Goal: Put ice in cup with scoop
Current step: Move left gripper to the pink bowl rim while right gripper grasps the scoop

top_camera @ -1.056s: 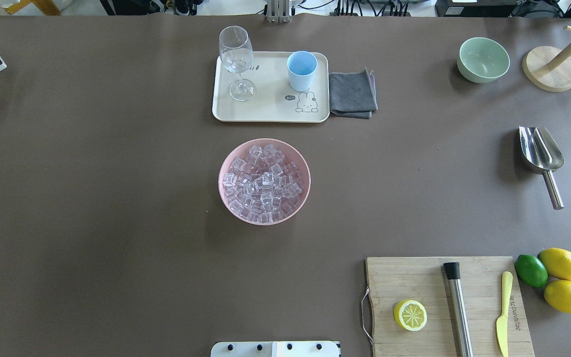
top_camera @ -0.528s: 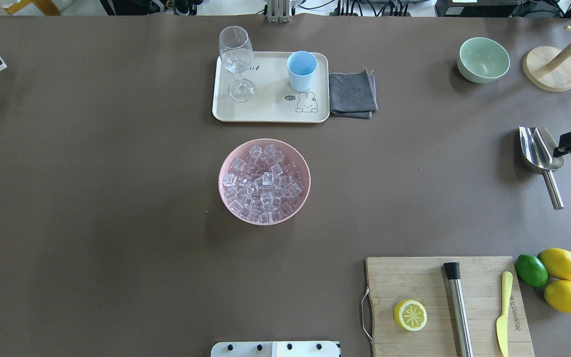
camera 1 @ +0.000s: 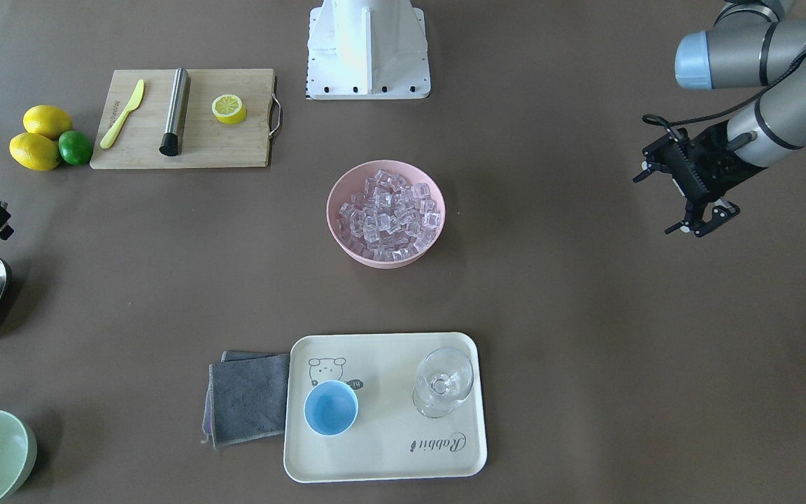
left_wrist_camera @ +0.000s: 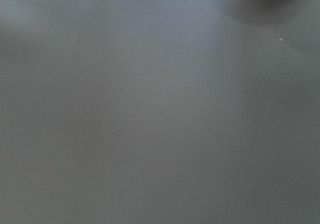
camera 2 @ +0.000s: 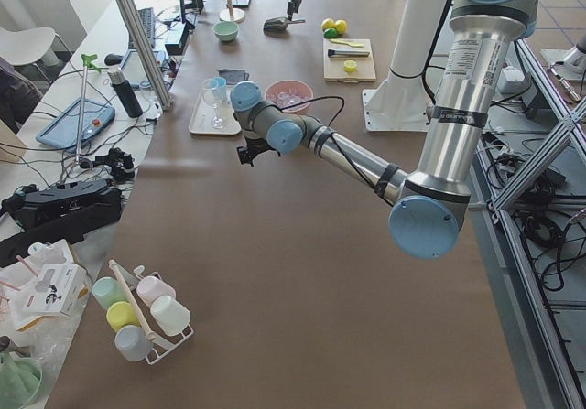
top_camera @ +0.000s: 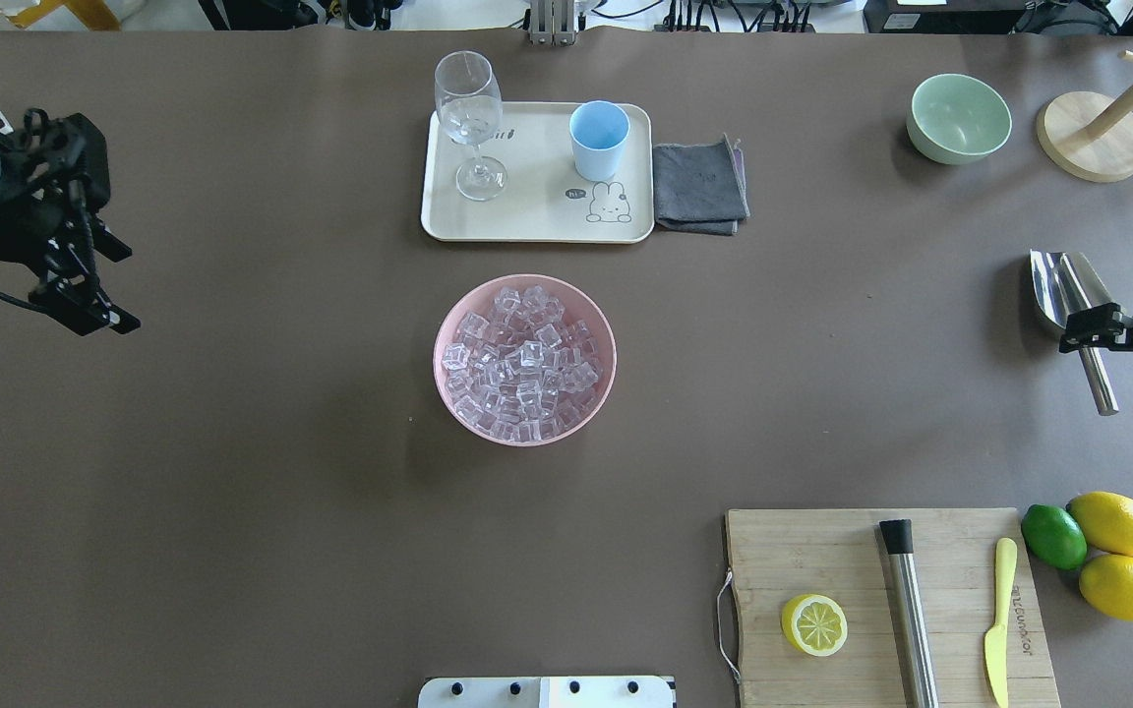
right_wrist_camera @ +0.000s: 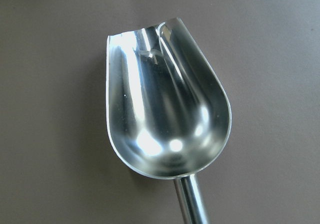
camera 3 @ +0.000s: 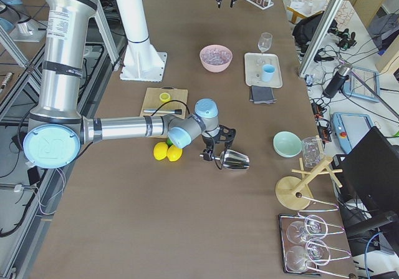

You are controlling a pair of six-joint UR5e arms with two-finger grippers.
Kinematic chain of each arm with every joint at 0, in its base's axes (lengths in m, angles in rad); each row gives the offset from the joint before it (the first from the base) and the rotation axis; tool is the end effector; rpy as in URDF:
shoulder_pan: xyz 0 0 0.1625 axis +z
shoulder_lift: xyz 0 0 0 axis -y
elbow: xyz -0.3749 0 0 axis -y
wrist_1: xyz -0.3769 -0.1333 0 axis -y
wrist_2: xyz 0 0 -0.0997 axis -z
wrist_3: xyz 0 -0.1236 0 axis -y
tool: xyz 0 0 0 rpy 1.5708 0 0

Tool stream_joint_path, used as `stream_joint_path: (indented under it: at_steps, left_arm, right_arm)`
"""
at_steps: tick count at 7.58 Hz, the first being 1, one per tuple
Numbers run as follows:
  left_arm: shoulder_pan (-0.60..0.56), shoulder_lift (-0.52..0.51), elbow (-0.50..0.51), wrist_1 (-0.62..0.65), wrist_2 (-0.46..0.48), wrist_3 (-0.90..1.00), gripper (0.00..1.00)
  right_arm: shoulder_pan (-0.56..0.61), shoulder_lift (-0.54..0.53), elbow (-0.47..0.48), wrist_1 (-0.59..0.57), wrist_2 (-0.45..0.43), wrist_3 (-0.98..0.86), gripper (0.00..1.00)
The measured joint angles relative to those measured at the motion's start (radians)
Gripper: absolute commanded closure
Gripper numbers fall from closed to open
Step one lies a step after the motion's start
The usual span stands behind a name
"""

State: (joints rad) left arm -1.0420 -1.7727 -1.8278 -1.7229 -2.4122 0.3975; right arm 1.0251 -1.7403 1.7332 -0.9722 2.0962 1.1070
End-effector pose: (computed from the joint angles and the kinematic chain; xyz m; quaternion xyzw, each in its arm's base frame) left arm 0.2379 -0.4887 0.3731 0.2484 0.4067 0.4988 0.7239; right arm -0.1757 -0.4268 0.5679 0.0080 -0.3753 0.1831 0.9086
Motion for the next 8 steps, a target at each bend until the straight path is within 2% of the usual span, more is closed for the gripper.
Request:
stream_joint_path:
  at_steps: [1, 3, 5, 6, 7, 8]
  left_arm:
    - [0.075, -0.011, 0.004, -0.071, 0.024, -0.027, 0.01]
    - [0.196, -0.063, 0.021, -0.173, 0.126, -0.066, 0.01]
    - [0.233, -0.083, 0.094, -0.329, 0.155, -0.072, 0.01]
    - [0.238, -0.087, 0.118, -0.371, 0.158, -0.074, 0.01]
    - [0.240, -0.093, 0.129, -0.389, 0.160, -0.075, 0.01]
    - [0.247, -0.103, 0.133, -0.397, 0.160, -0.075, 0.01]
  right_arm:
    - [-0.014, -0.019, -0.001, 0.013, -0.009, -0.051, 0.07]
    - [-0.031, -0.038, -0.001, 0.020, -0.030, -0.096, 0.07]
    - [-0.073, -0.043, -0.002, 0.042, -0.086, -0.026, 0.09]
    - [-0.087, -0.043, -0.005, 0.052, -0.099, -0.007, 0.15]
    - [-0.100, -0.044, -0.009, 0.058, -0.105, -0.005, 0.25]
    - [-0.112, -0.047, -0.016, 0.076, -0.107, -0.009, 0.56]
